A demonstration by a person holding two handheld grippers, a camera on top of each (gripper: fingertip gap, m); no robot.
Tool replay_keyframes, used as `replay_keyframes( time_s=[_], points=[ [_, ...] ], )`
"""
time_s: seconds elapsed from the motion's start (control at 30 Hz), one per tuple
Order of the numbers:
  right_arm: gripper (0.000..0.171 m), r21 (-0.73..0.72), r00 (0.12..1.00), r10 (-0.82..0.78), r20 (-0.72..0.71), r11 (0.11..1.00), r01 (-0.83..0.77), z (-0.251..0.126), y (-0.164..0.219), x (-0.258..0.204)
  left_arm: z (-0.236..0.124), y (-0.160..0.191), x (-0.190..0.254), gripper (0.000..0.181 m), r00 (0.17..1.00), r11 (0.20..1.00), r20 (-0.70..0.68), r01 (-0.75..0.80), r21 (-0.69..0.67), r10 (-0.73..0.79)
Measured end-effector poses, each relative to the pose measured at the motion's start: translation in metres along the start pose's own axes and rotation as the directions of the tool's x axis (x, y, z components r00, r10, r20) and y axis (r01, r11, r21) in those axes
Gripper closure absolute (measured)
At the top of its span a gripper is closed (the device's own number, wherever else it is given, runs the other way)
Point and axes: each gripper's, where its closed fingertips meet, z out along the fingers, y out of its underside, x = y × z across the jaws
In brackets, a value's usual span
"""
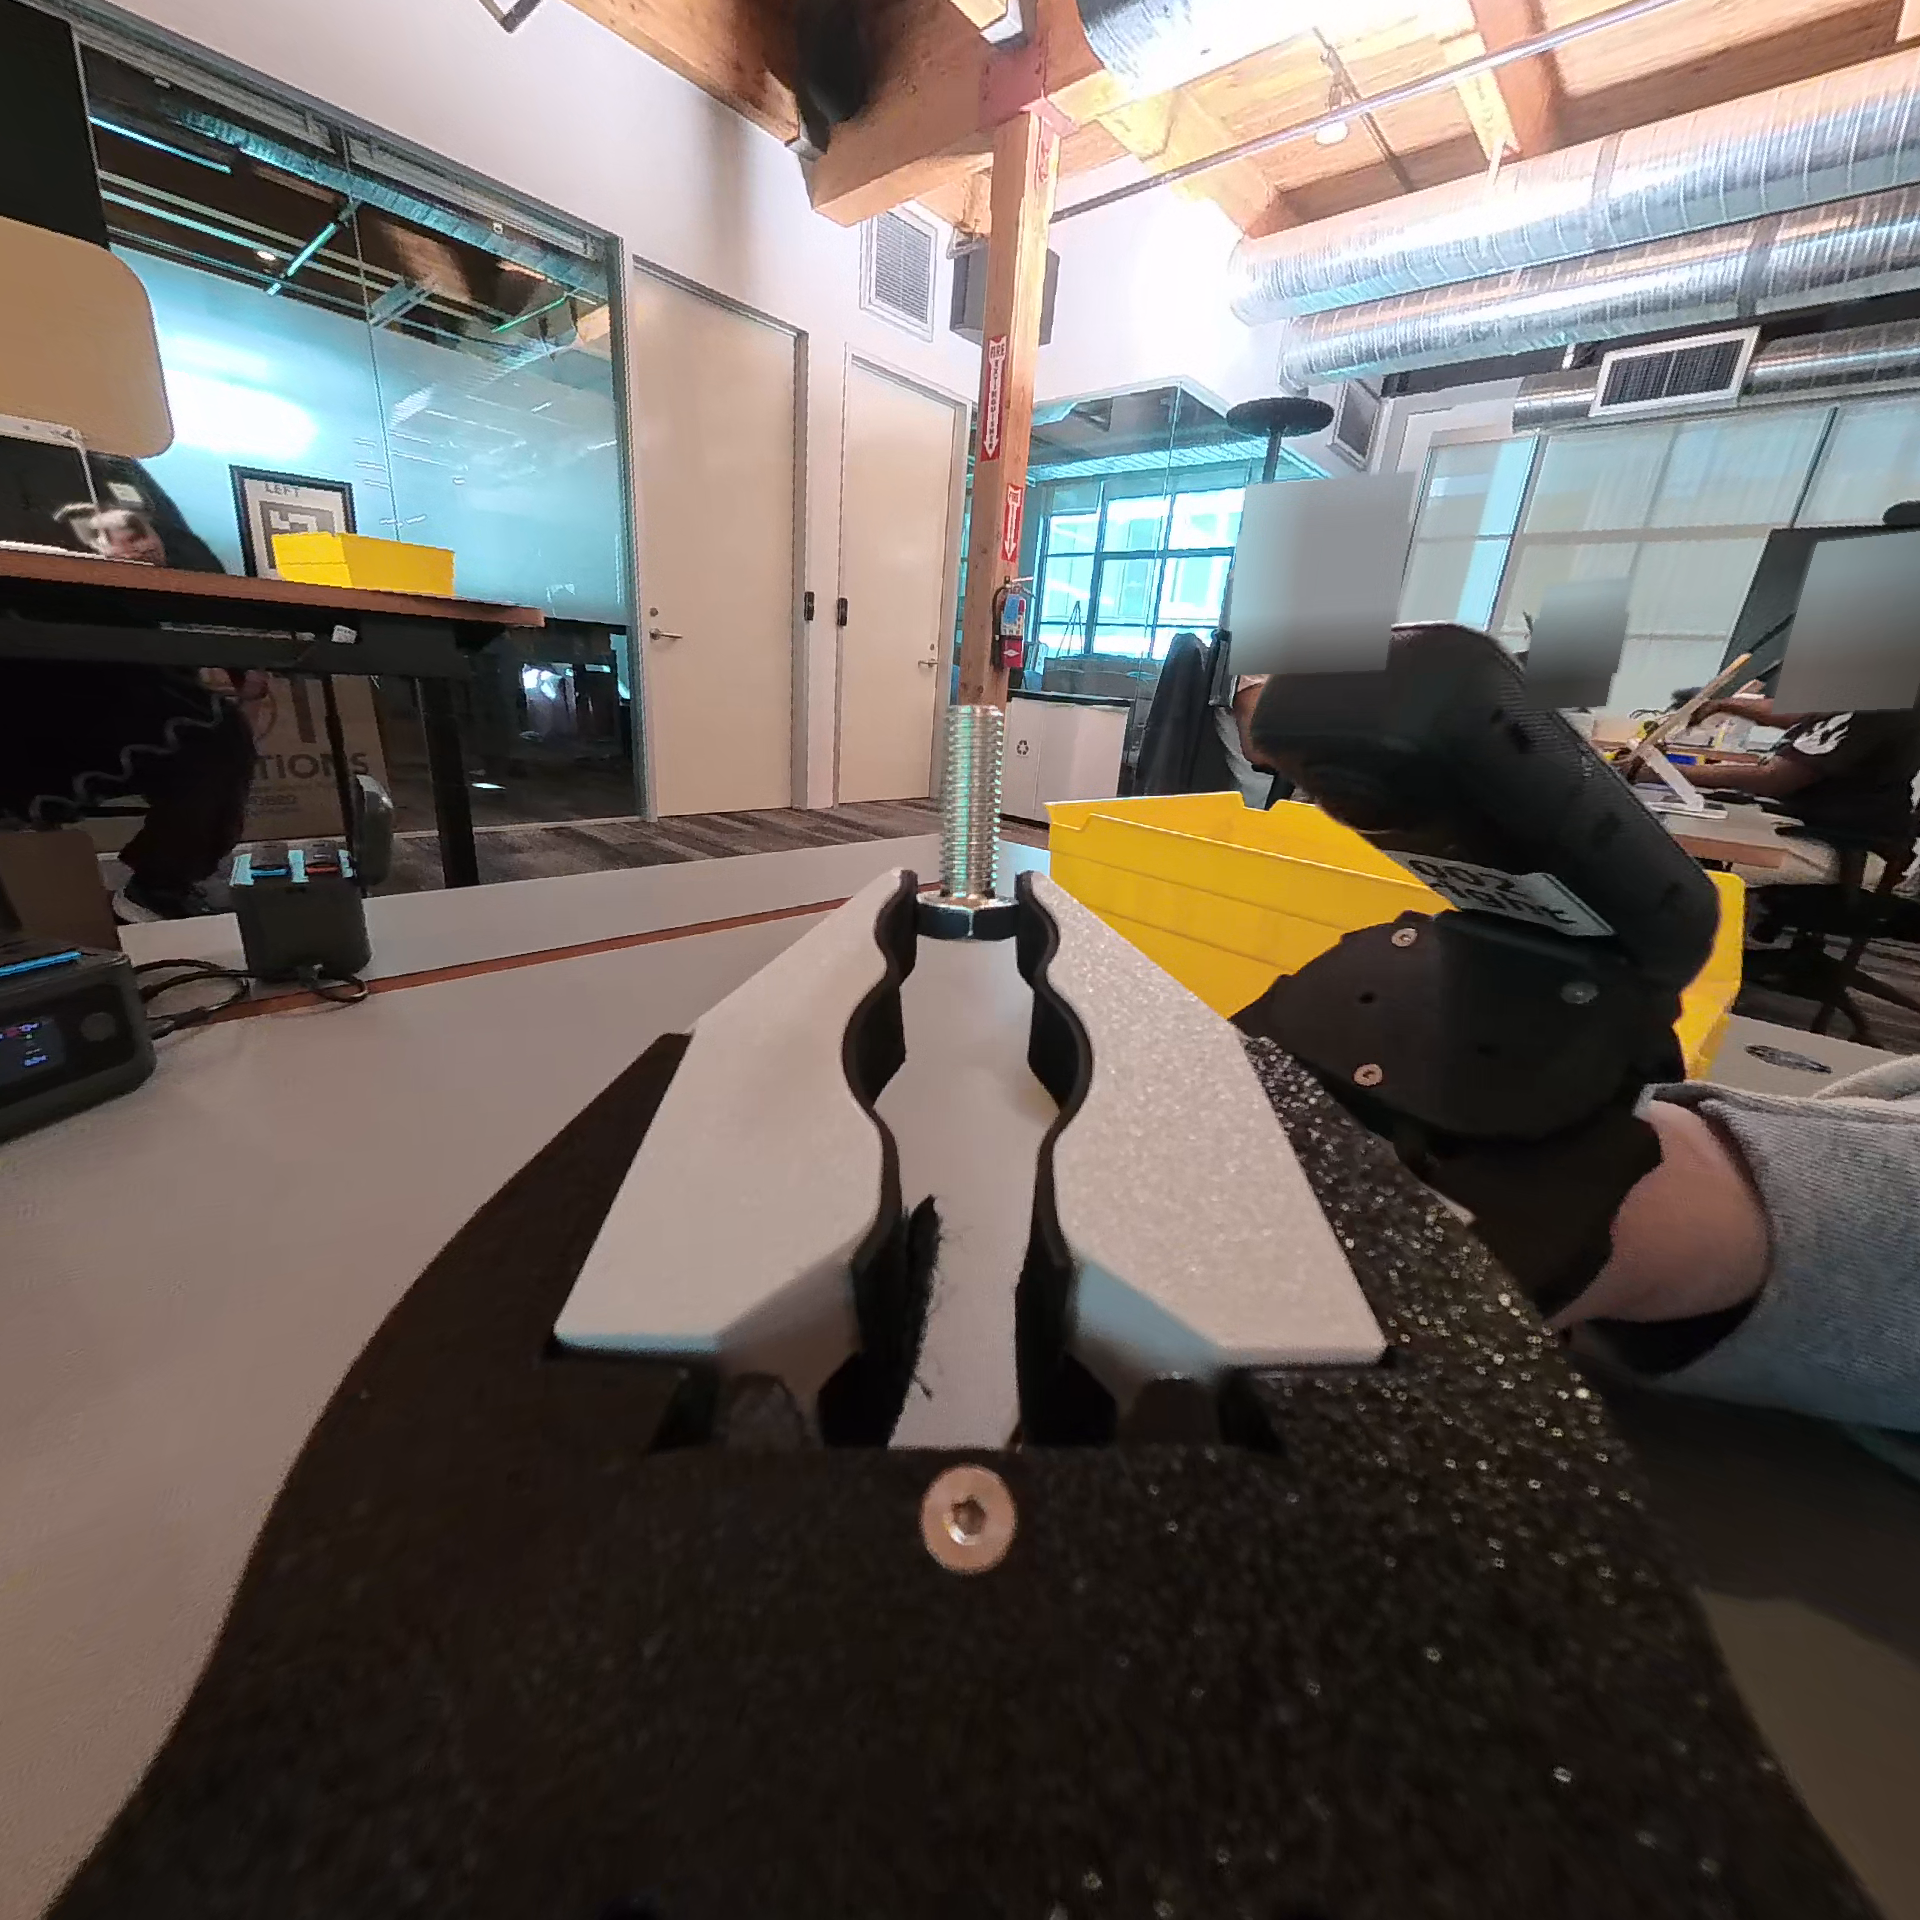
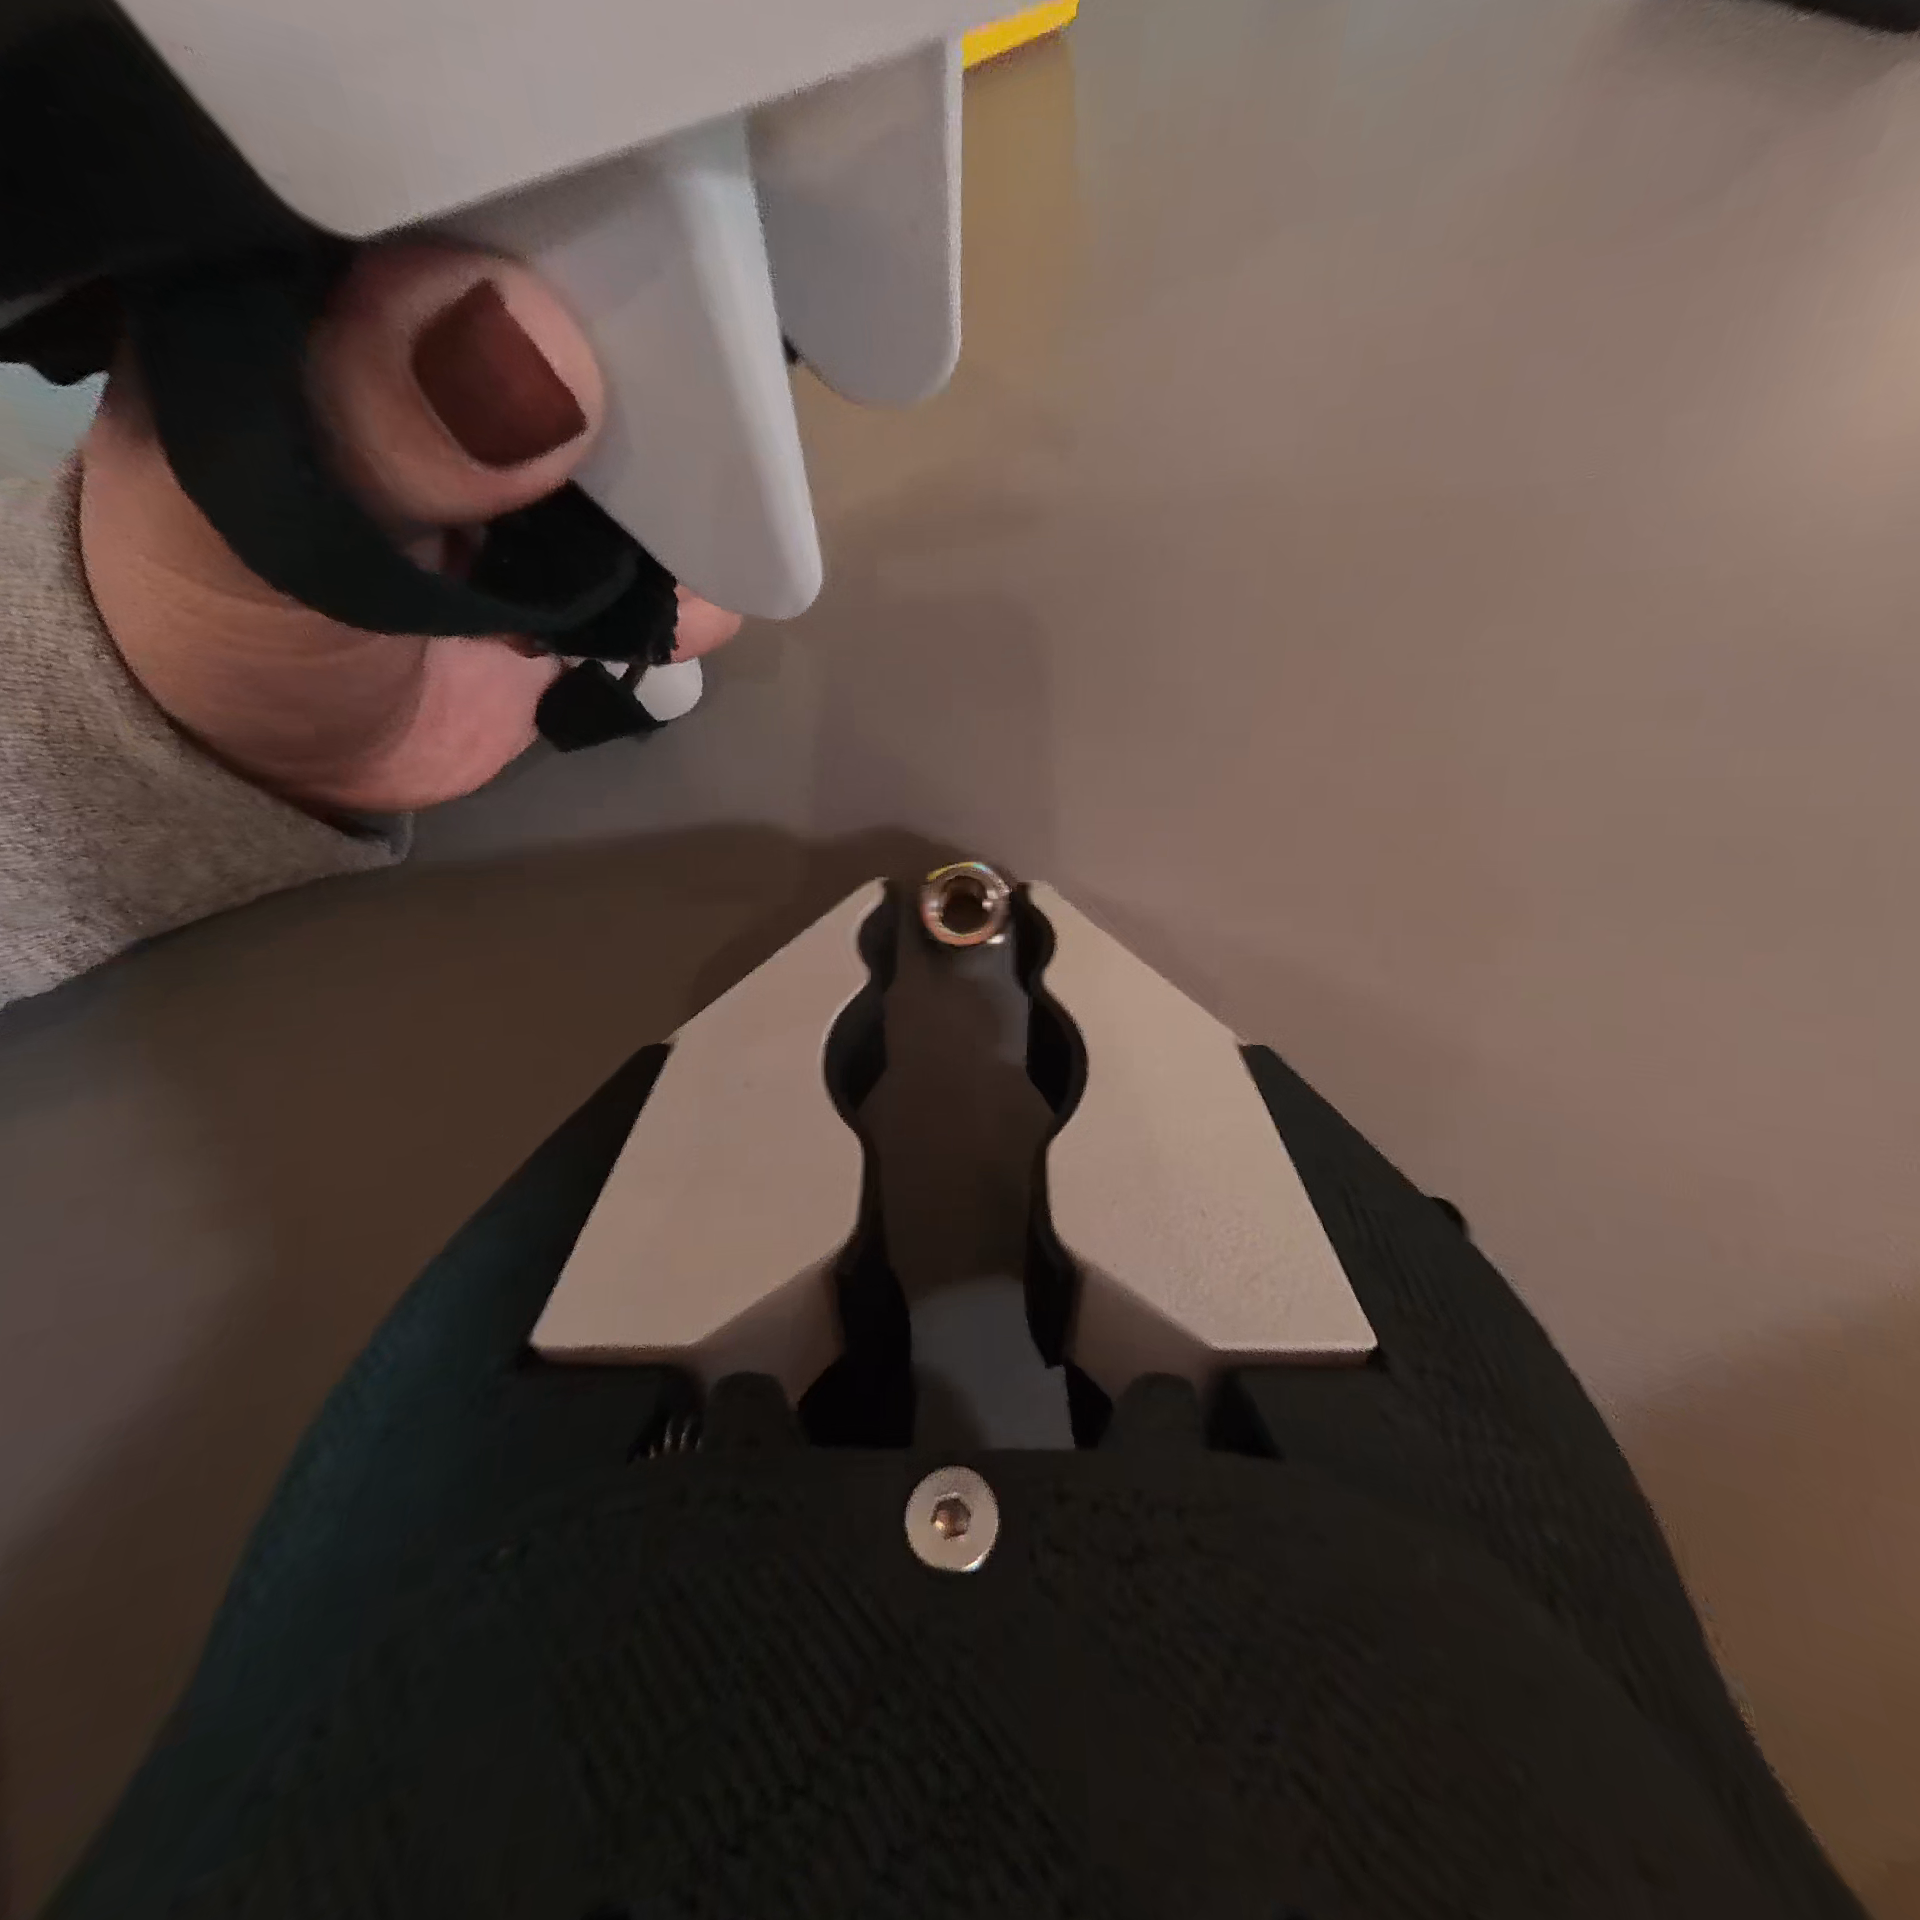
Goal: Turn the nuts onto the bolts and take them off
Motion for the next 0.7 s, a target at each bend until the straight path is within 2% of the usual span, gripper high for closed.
replay_keyframes(
  time_s=[0.07, 0.13, 0.23, 0.37, 0.5, 0.7],
  points=[
    [0.153, -0.019, 1.0, -0.016, -0.009, 1.0, 0.016, -0.004, 0.0, 0.003, 0.0, 0.0, 0.001, 0.165, 1.0, 1.0, -0.003, 0.0, -0.002, 0.0],
    [0.154, 0.022, 0.999, -0.039, -0.033, 0.999, 0.04, -0.023, -0.012, 0.01, 0.0, -0.001, 0.004, 0.165, 1.0, 1.0, -0.028, 0.006, -0.001, -0.006],
    [0.154, 0.174, 0.997, -0.05, -0.051, 0.983, 0.058, -0.078, -0.054, 0.021, 0.0, -0.003, 0.017, 0.165, 0.993, 1.0, -0.112, 0.028, -0.002, -0.028],
    [0.155, 0.316, 0.976, -0.197, 0.091, 0.935, 0.159, -0.143, -0.096, -0.002, 0.0, -0.002, 0.053, 0.165, 0.944, 0.997, -0.322, 0.068, -0.033, -0.075],
    [0.155, 0.239, 0.924, -0.328, 0.198, 0.93, 0.279, -0.155, -0.093, -0.02, -0.004, 0.003, 0.09, 0.165, 0.857, 0.994, -0.505, 0.067, -0.087, -0.102],
    [0.155, 0.153, 0.86, -0.348, 0.372, 0.937, 0.313, -0.156, -0.077, -0.037, -0.01, 0.007, 0.109, 0.165, 0.79, 0.989, -0.597, 0.076, -0.128, -0.138]
  ],
)
